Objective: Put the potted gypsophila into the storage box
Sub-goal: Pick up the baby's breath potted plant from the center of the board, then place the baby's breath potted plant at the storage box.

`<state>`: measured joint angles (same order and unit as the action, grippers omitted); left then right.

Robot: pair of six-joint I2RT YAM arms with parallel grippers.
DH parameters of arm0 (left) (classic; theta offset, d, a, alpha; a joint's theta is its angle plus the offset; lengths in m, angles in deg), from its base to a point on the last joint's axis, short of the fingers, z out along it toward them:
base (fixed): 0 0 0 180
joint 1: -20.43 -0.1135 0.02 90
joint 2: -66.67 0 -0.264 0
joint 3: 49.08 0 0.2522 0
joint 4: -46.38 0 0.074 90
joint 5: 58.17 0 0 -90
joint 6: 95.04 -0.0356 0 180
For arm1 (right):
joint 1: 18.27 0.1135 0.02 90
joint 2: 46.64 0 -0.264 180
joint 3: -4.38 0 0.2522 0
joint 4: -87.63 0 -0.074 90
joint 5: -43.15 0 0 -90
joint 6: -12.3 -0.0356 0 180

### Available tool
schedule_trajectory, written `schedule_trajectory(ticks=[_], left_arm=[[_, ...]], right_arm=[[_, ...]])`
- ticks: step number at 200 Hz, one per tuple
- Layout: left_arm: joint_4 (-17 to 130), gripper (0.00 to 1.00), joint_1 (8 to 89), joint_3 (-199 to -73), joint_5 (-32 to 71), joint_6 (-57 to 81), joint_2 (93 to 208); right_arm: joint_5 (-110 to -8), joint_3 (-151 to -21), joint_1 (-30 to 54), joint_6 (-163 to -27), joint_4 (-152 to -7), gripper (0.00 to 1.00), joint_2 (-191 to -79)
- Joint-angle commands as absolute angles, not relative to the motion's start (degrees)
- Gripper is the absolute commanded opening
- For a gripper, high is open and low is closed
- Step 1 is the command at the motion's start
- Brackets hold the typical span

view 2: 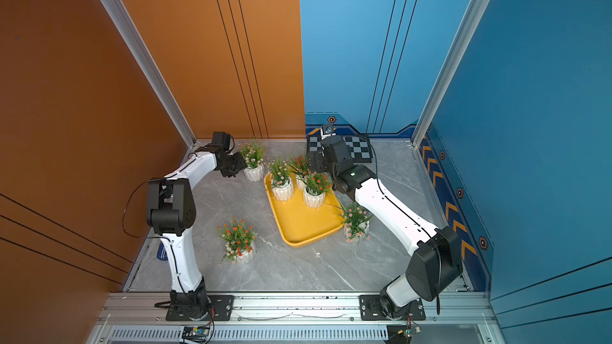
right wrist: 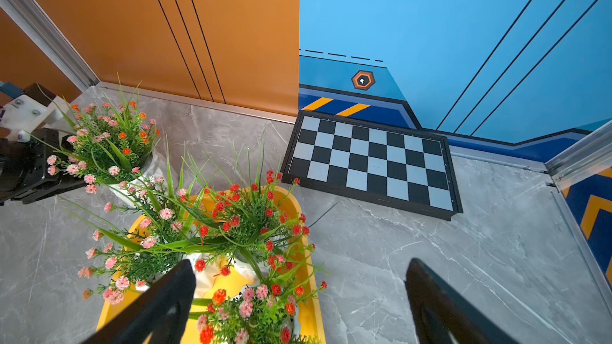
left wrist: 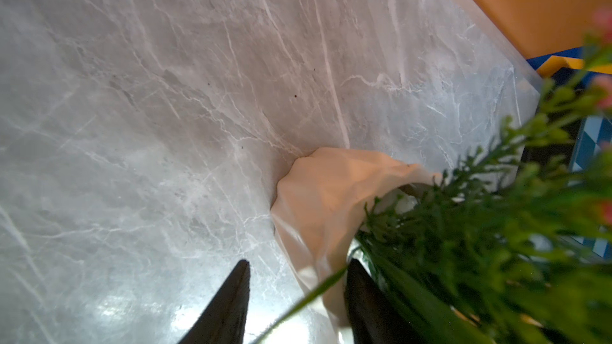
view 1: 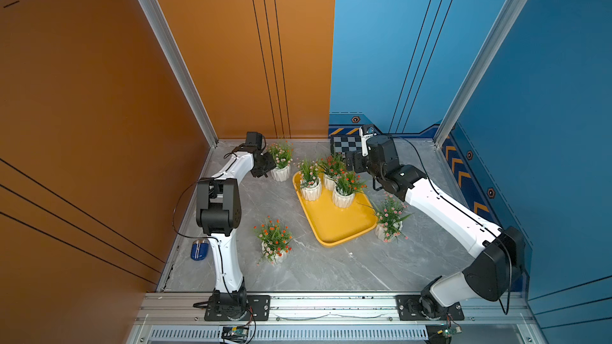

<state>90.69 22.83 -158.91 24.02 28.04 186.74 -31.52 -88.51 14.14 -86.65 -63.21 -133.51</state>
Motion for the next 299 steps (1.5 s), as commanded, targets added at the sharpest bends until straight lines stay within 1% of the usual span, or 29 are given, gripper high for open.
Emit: schedule_trajectory(ticks=[1, 15, 54, 77, 90, 117, 141, 162, 205, 247, 268, 299], left_arm=[[91.3, 0.43, 23.6, -160.3, 24.3, 27.7, 188.7], [91.4, 0.38, 23.9, -160.3, 24.7, 27.3, 188.8], [92.4, 0.19, 24.6, -160.7, 26.1, 26.1, 188.7], [94.0, 0.14, 25.5, -161.2, 28.1, 24.6, 188.6], [94.7, 0.07, 25.9, -161.4, 29.0, 24.1, 188.7], [97.1, 0.0, 27.2, -162.9, 31.0, 22.4, 189.3], [98.2, 0.0, 28.5, -163.5, 32.7, 21.4, 188.6], [98.2, 0.0, 29.3, -162.9, 34.7, 21.2, 185.8], [98.2, 0.0, 29.5, -159.5, 38.2, 21.1, 176.5], [98.3, 0.0, 30.1, -153.6, 39.5, 22.1, 165.9], [99.0, 0.0, 32.2, -150.6, 40.9, 22.5, 160.0], [101.1, 0.0, 37.7, -147.7, 44.2, 23.0, 151.7]], right_arm=[[-29.5, -89.4, 14.0, -86.1, -62.5, 1.0, -133.4], [-29.3, -89.2, 14.1, -86.1, -62.5, 1.0, -133.4], [-28.8, -89.1, 14.0, -86.0, -62.5, 1.0, -133.6], [-28.5, -88.8, 13.9, -86.0, -62.4, 1.0, -133.4], [-28.3, -88.6, 13.9, -86.0, -62.4, 1.0, -133.1], [-27.8, -87.8, 13.9, -85.9, -62.4, 1.0, -132.2], [-27.6, -86.8, 13.9, -85.9, -62.4, 1.0, -130.9], [-27.4, -85.5, 13.9, -86.1, -62.4, 1.0, -129.4], [-27.4, -81.6, 13.9, -86.8, -62.4, 1.0, -124.5], [-27.2, -77.5, 13.9, -86.9, -62.4, 1.0, -118.5], [-27.3, -76.1, 13.9, -86.7, -62.3, 1.0, -115.4], [-27.4, -75.1, 14.0, -86.4, -61.0, 1.0, -112.2]])
